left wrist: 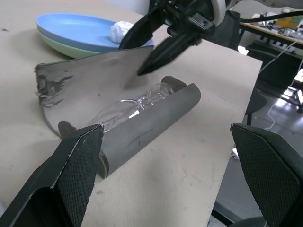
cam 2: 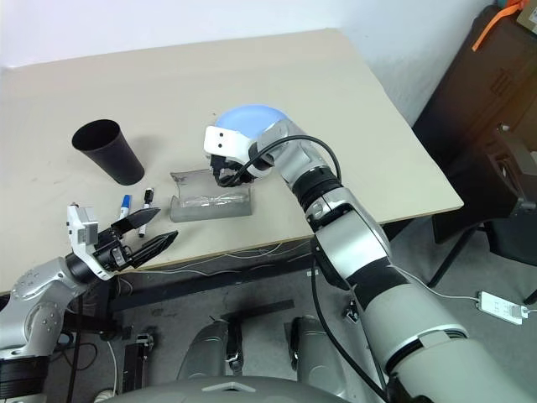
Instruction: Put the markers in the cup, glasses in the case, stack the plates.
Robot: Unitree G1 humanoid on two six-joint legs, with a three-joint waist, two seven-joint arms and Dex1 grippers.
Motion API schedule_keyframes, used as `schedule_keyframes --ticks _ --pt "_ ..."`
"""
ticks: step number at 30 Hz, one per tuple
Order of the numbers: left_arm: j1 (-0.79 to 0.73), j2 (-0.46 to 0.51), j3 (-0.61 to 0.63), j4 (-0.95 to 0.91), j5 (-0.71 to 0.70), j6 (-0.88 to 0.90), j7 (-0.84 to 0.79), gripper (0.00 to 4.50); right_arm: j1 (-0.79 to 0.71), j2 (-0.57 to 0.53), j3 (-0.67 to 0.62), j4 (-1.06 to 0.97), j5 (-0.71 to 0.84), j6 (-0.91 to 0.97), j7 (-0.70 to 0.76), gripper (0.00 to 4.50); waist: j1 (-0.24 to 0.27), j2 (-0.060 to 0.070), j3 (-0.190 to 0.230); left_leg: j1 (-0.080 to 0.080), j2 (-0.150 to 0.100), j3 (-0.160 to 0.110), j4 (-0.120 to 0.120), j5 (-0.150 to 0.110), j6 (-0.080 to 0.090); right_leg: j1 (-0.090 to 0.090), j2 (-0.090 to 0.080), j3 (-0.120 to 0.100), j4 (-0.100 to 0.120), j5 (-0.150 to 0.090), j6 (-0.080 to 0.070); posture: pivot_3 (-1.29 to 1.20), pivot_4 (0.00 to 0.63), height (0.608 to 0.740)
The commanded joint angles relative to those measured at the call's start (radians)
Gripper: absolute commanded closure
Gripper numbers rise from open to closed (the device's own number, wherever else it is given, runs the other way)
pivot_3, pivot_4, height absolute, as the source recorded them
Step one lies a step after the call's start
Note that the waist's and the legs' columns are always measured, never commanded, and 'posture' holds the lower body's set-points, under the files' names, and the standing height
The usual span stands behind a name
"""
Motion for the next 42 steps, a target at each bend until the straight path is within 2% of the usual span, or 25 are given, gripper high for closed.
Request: schedule_keyframes --ticks 1,3,4,11,15,18,23,28,29,34,38,42 --pt "0.001 0.007 0.013 -0.012 -0.001 -0.014 0.001 0.00 0.000 -0.017 0.003 -0.103 0.029 0.039 0.039 0.94 0.000 0.000 0.000 0.000 0.000 0.000 0.000 0.000 0.000 0.000 0.000 0.000 0.000 0.000 0.000 0.00 0.150 0.738" --pt "0.001 0.007 0.014 -0.013 -0.001 -0.014 0.002 0.00 0.014 -0.027 0.010 -0.143 0.037 0.060 0.063 0.23 0.001 0.000 0.000 0.000 0.000 0.000 0.000 0.000 0.000 0.000 0.001 0.000 0.000 0.000 0.000 0.00 0.150 0.738" --pt "0.000 0.008 0.014 -0.012 -0.001 -0.013 0.002 0.00 0.018 -0.029 0.013 -0.158 0.040 0.076 0.071 0.02 0.000 0.000 0.000 0.000 0.001 0.000 0.000 0.000 0.000 0.000 0.001 0.000 0.000 0.000 0.000 0.00 0.150 0.738" --pt "-0.001 0.011 0.014 -0.014 -0.002 -0.010 0.002 0.00 -0.014 -0.046 -0.016 -0.130 0.071 0.167 0.062 0.02 0.002 0.000 0.000 0.000 0.000 0.000 0.000 0.000 0.000 -0.001 0.001 0.001 0.001 0.000 0.000 0.00 0.150 0.738" --pt "-0.001 0.010 0.014 -0.015 -0.004 -0.008 0.003 0.00 -0.069 -0.044 -0.092 -0.095 0.168 0.325 0.102 0.02 0.001 0.000 0.000 0.000 0.000 0.000 0.001 0.000 0.000 -0.001 0.001 0.001 0.001 0.000 0.000 0.00 0.150 0.738" --pt "-0.001 0.008 0.013 -0.016 -0.003 -0.008 0.004 0.00 -0.089 -0.057 -0.125 -0.110 0.227 0.408 0.145 0.64 0.001 0.000 0.000 0.000 0.000 0.000 0.000 0.000 0.000 -0.001 0.001 0.001 0.001 0.000 0.000 0.00 0.150 0.738" --pt "-0.007 0.006 0.011 -0.009 -0.001 -0.010 0.006 0.00 -0.107 -0.055 -0.140 -0.089 0.255 0.417 0.088 2.40 0.001 0.000 0.000 0.000 0.000 0.000 0.000 0.000 0.000 -0.001 0.001 0.001 0.001 0.000 0.000 0.00 0.150 0.738" --pt "-0.016 0.004 0.008 0.000 0.001 -0.013 0.006 0.00 -0.157 -0.030 -0.196 0.074 0.277 0.406 -0.063 4.26 0.000 0.000 0.000 0.000 0.000 0.000 0.001 0.000 0.000 -0.001 0.001 0.001 0.001 0.000 0.000 0.00 0.150 0.738" --pt "-0.017 0.004 0.007 0.002 0.003 -0.015 0.006 0.00 -0.161 -0.028 -0.201 0.095 0.277 0.386 -0.079 4.48 0.000 0.000 0.000 0.000 0.000 0.000 0.000 0.000 0.000 -0.001 0.001 0.001 0.001 0.000 0.000 0.00 0.150 0.738" --pt "-0.019 0.004 0.008 0.008 0.006 -0.017 0.003 0.00 -0.165 -0.014 -0.213 0.169 0.265 0.273 -0.145 4.48 0.000 0.000 0.000 0.000 0.000 0.000 0.000 0.000 0.000 -0.001 0.001 0.002 0.001 0.000 0.000 0.00 0.150 0.738" --pt "-0.018 0.004 0.010 0.010 0.009 -0.020 0.001 0.00 -0.121 -0.011 -0.134 0.188 0.185 0.121 -0.157 4.48 0.000 0.000 0.000 0.000 0.000 0.001 0.000 0.000 0.000 -0.001 0.002 0.002 0.001 0.000 0.000 0.00 0.150 0.738" --pt "-0.016 0.004 0.017 0.007 0.005 -0.021 0.004 0.00 -0.103 -0.009 -0.098 0.179 0.162 0.099 -0.101 4.48 0.000 0.000 0.000 0.000 0.000 0.000 0.000 0.000 0.000 -0.001 0.002 0.002 0.001 0.000 0.000 0.00 0.150 0.738"
